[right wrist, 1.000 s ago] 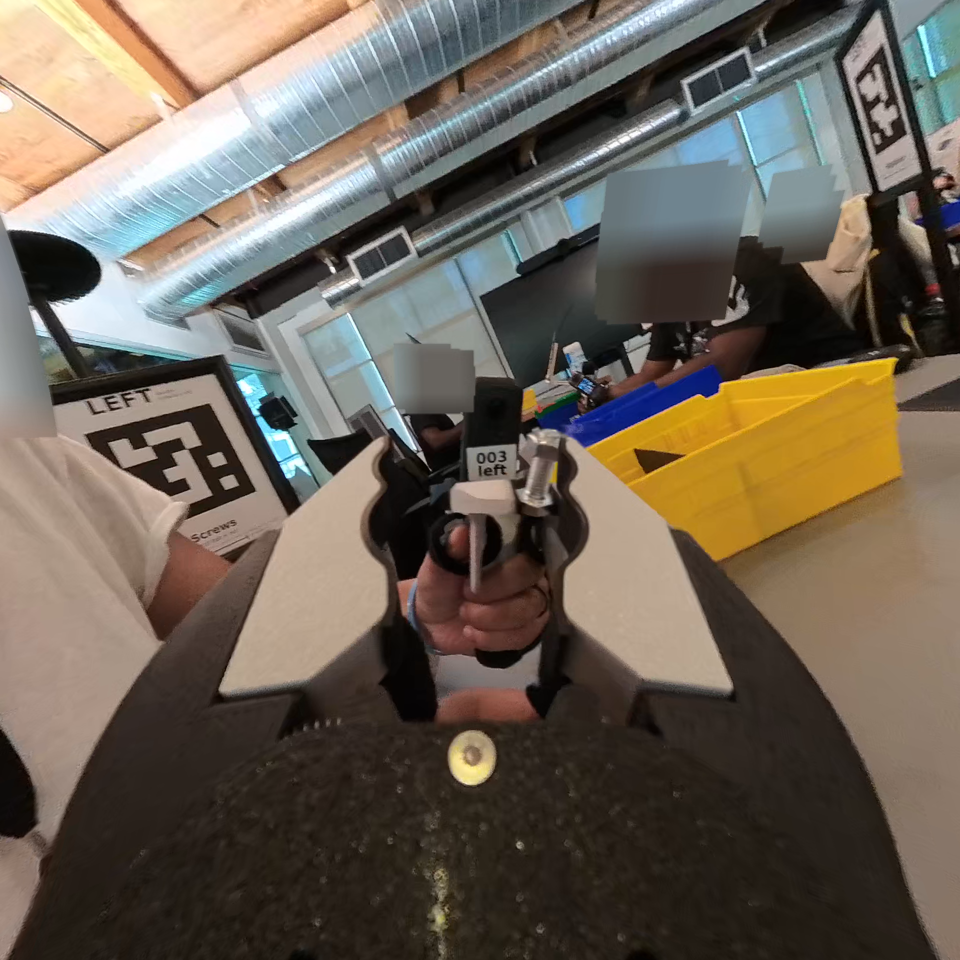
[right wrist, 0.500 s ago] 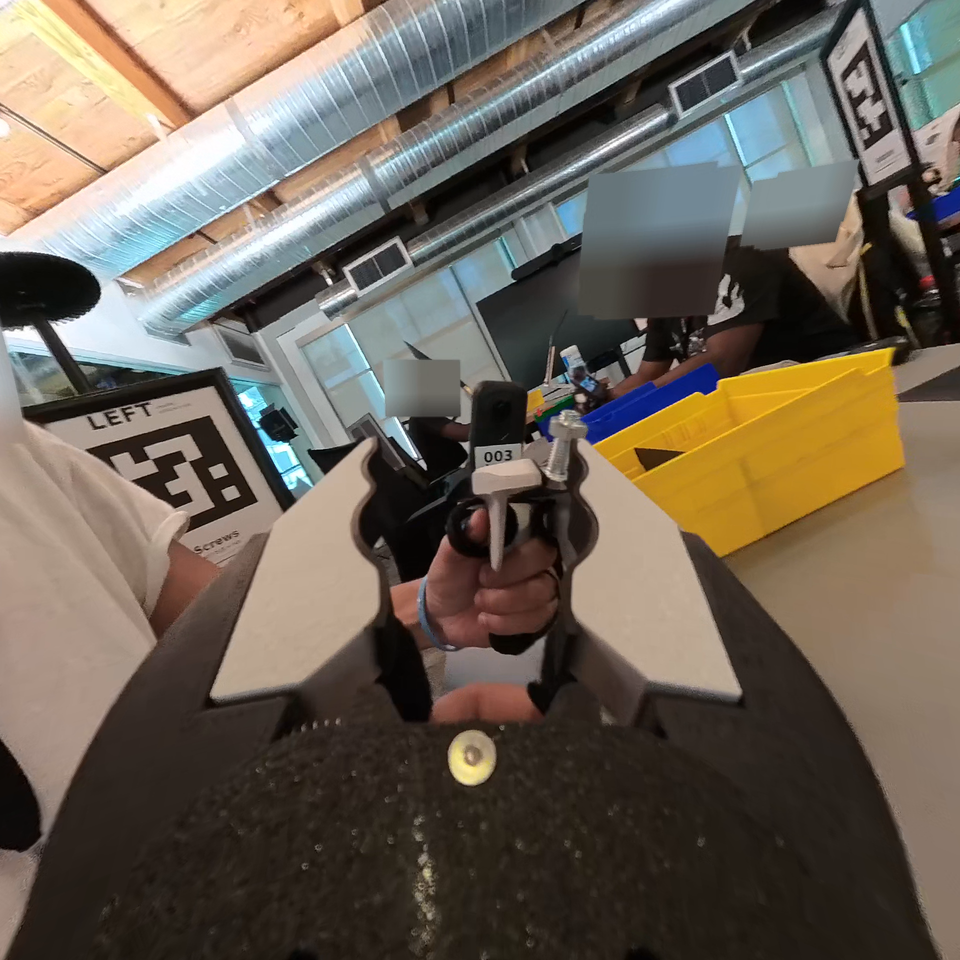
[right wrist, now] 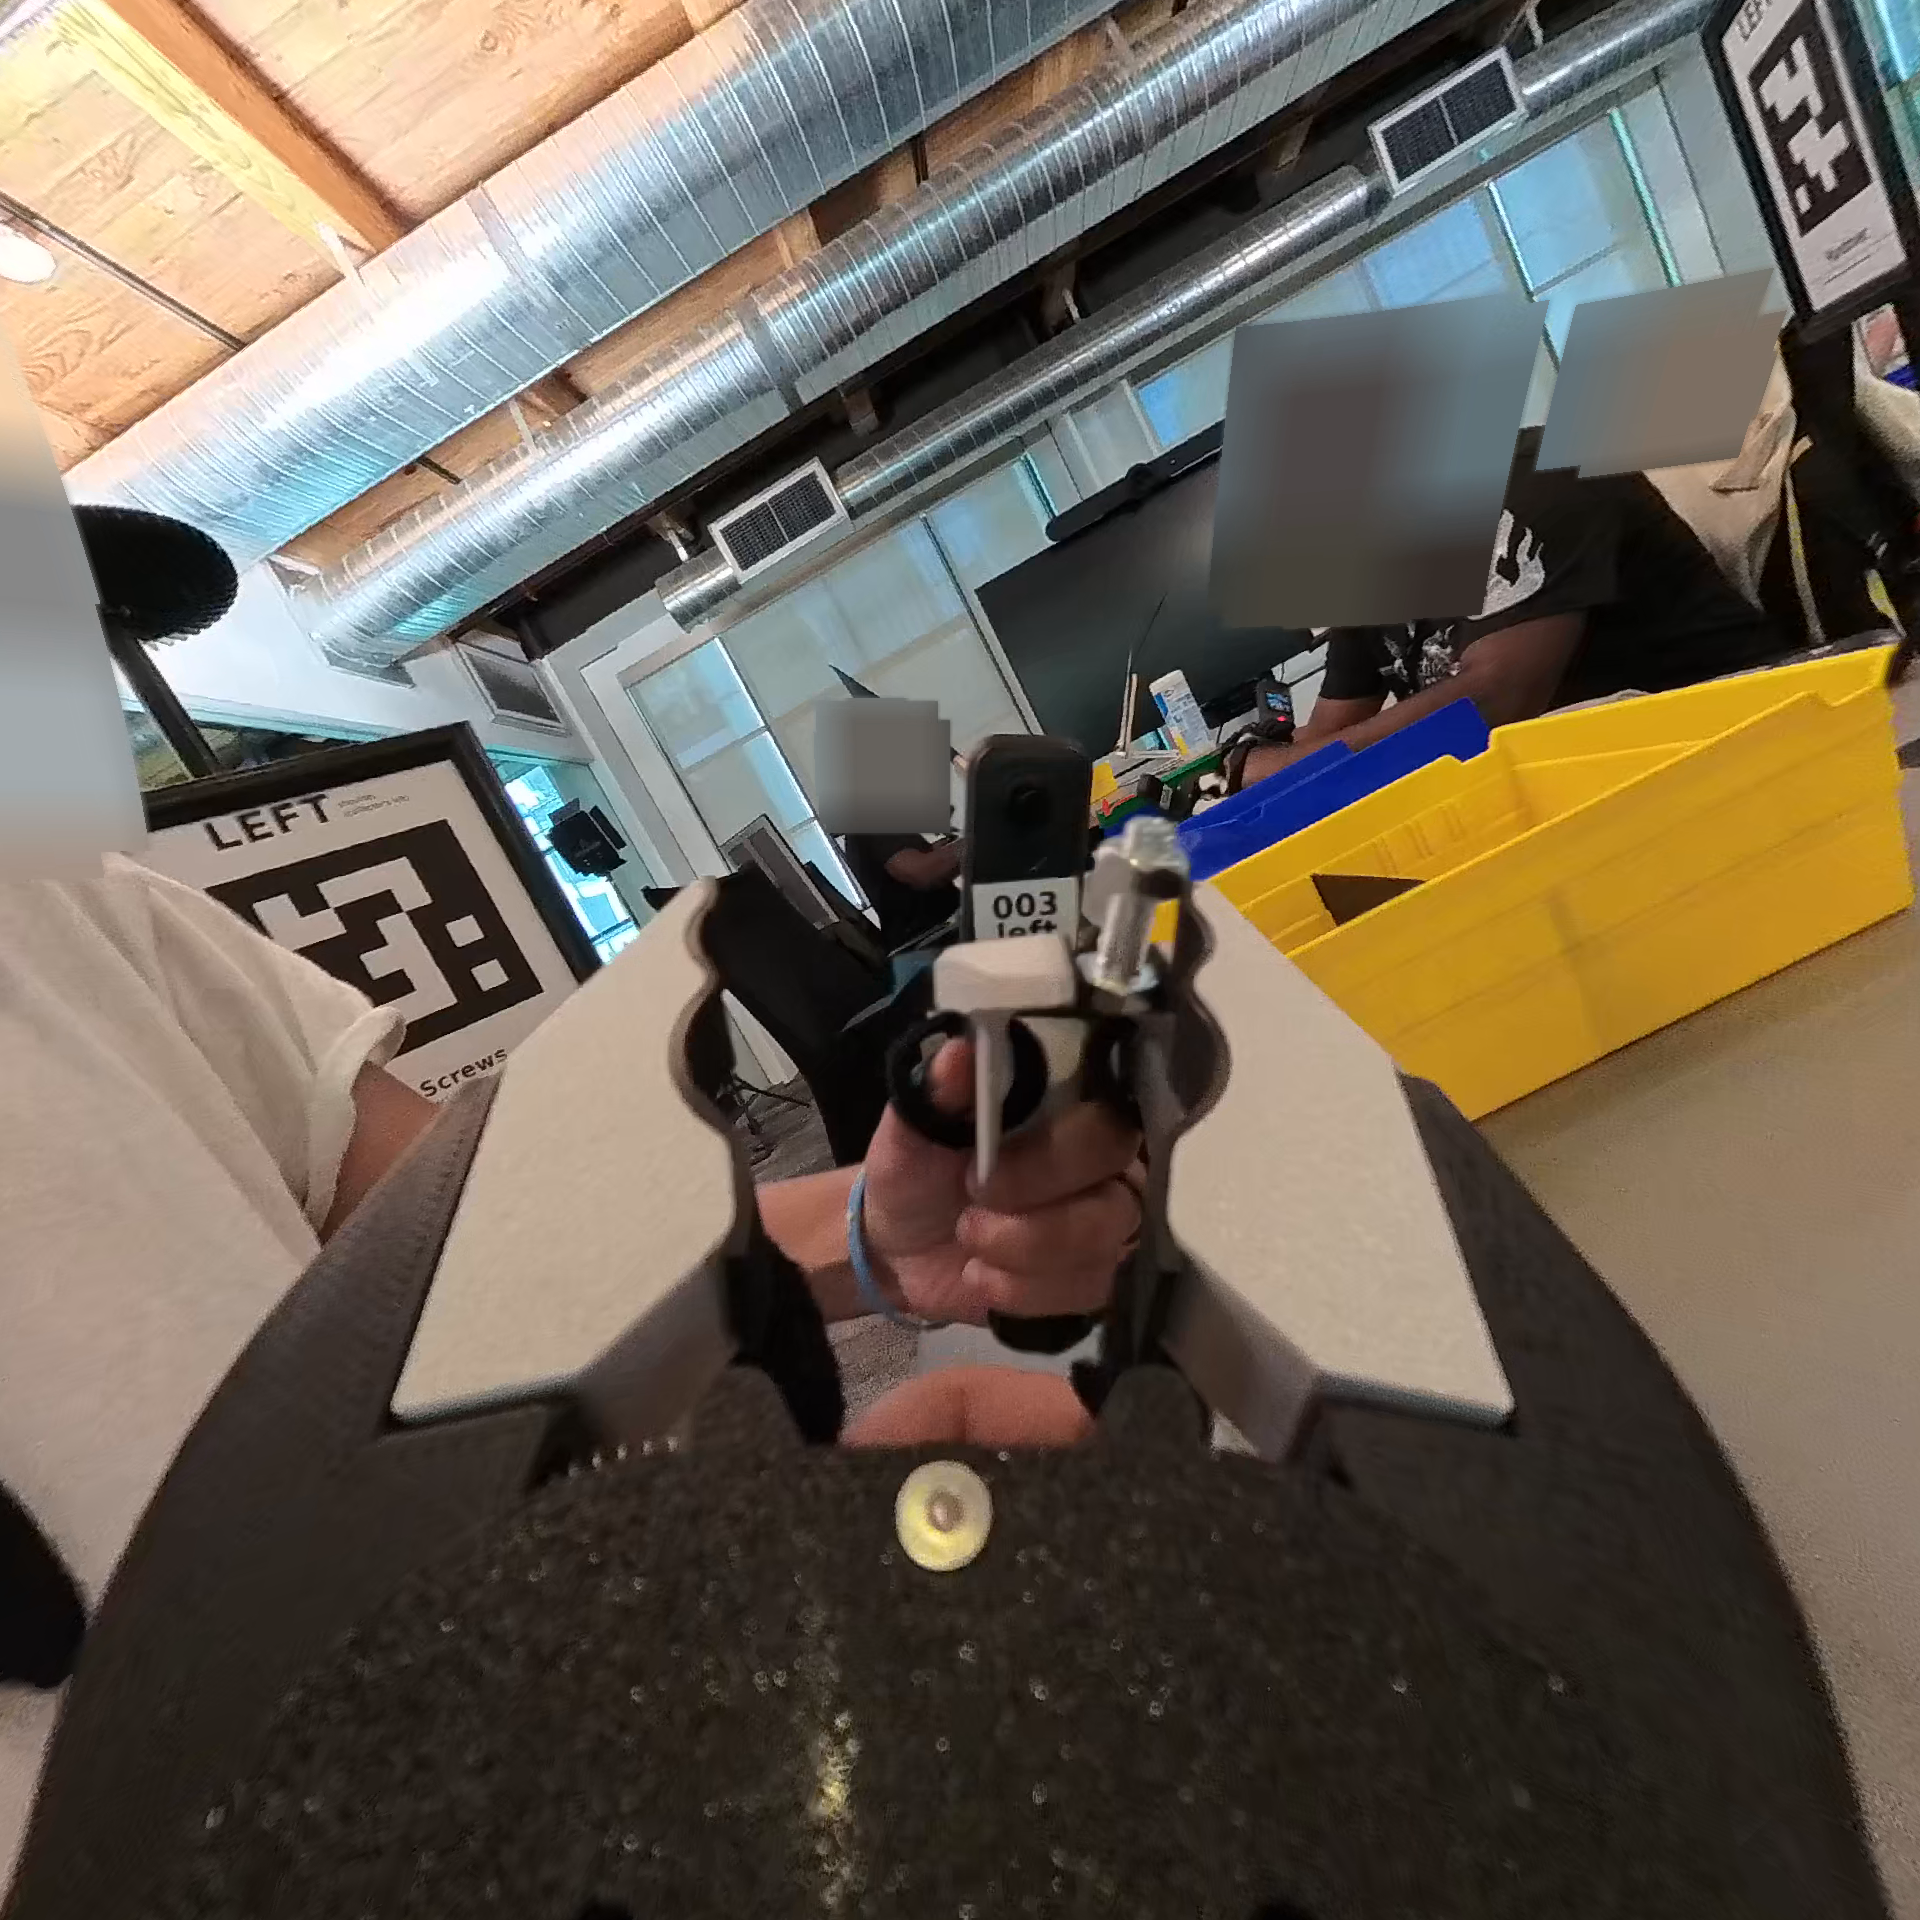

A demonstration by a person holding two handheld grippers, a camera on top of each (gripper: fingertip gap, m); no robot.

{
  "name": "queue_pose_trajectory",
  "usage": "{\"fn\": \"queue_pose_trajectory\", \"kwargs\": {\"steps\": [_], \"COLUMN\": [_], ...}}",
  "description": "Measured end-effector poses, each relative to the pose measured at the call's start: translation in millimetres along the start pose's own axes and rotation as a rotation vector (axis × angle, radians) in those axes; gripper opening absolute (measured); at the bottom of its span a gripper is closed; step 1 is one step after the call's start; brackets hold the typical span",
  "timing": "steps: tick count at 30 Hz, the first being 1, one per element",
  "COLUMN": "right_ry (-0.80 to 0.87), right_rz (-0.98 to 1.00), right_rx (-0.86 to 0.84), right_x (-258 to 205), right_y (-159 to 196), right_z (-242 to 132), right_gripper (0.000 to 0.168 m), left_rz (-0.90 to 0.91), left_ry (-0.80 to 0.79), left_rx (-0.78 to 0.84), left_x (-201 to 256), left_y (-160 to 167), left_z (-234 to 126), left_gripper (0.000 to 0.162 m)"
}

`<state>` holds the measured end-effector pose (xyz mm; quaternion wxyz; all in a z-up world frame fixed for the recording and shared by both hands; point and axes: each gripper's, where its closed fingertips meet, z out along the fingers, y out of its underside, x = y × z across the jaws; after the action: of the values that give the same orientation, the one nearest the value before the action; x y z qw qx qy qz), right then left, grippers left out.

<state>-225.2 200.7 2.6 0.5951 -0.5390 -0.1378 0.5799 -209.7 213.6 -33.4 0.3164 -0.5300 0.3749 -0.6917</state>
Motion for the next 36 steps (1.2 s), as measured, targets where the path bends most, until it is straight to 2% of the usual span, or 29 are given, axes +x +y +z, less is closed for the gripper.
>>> {"fn": "queue_pose_trajectory", "kwargs": {"steps": [1, 4, 7, 12, 17, 18, 19, 20, 25, 29, 33, 34, 35, 36], "right_ry": [-0.019, 0.041, 0.067, 0.003, 0.026, 0.025, 0.011, 0.025, 0.083, 0.035, 0.028, 0.018, -0.021, -0.009], "right_rz": [-0.012, -0.033, 0.012, 0.003, -0.022, -0.020, -0.025, -0.027, 0.008, 0.020, 0.025, 0.025, 0.016, 0.013], "right_rx": [0.008, 0.023, 0.002, -0.011, 0.017, 0.012, 0.012, 0.017, -0.014, -0.037, -0.020, -0.014, -0.003, 0.013], "right_x": [-2.9, 8.7, 20.2, 5.0, 3.6, 4.5, 3.3, 6.4, 24.2, 14.8, 10.9, 9.7, 4.1, 5.9], "right_y": [-3.0, -10.2, -4.2, 5.4, -0.5, -1.1, -2.7, -5.2, 1.8, 11.2, 7.3, 4.8, 1.1, -3.7], "right_z": [-3.6, -10.4, -7.9, 10.5, 0.9, -3.5, -7.6, -10.7, -6.6, 7.3, 2.7, -1.3, -5.7, -9.1], "right_gripper": [0.073, 0.074, 0.082, 0.083, 0.084, 0.081, 0.070, 0.070, 0.080, 0.082, 0.084, 0.080, 0.063, 0.064], "left_rz": [0.002, 0.003, 0.000, 0.010, -0.007, 0.002, 0.003, -0.007, -0.010, -0.006, -0.025, -0.030, -0.032, -0.031], "left_ry": [-0.023, -0.044, -0.012, 0.060, 0.017, -0.008, -0.026, -0.031, 0.010, 0.052, 0.018, -0.009, -0.039, -0.061], "left_rx": [0.011, 0.021, -0.011, -0.088, -0.017, -0.010, -0.001, 0.009, -0.028, -0.076, -0.016, 0.011, 0.033, 0.043], "left_x": [-5.1, -10.9, -2.8, 17.7, 3.1, -1.9, -6.1, -8.6, 0.3, 10.5, -3.5, -10.4, -17.9, -23.8], "left_y": [-3.6, -7.4, 2.2, 24.2, 6.0, 2.7, -0.2, -2.1, 8.1, 21.0, 5.5, -1.5, -7.4, -11.1], "left_z": [-5.0, -11.9, -1.9, 22.1, 7.8, 3.1, -1.1, -4.2, 5.4, 18.6, 6.2, -0.7, -7.9, -14.4], "left_gripper": [0.018, 0.018, 0.018, 0.018, 0.018, 0.018, 0.018, 0.018, 0.018, 0.018, 0.018, 0.018, 0.018, 0.018]}}
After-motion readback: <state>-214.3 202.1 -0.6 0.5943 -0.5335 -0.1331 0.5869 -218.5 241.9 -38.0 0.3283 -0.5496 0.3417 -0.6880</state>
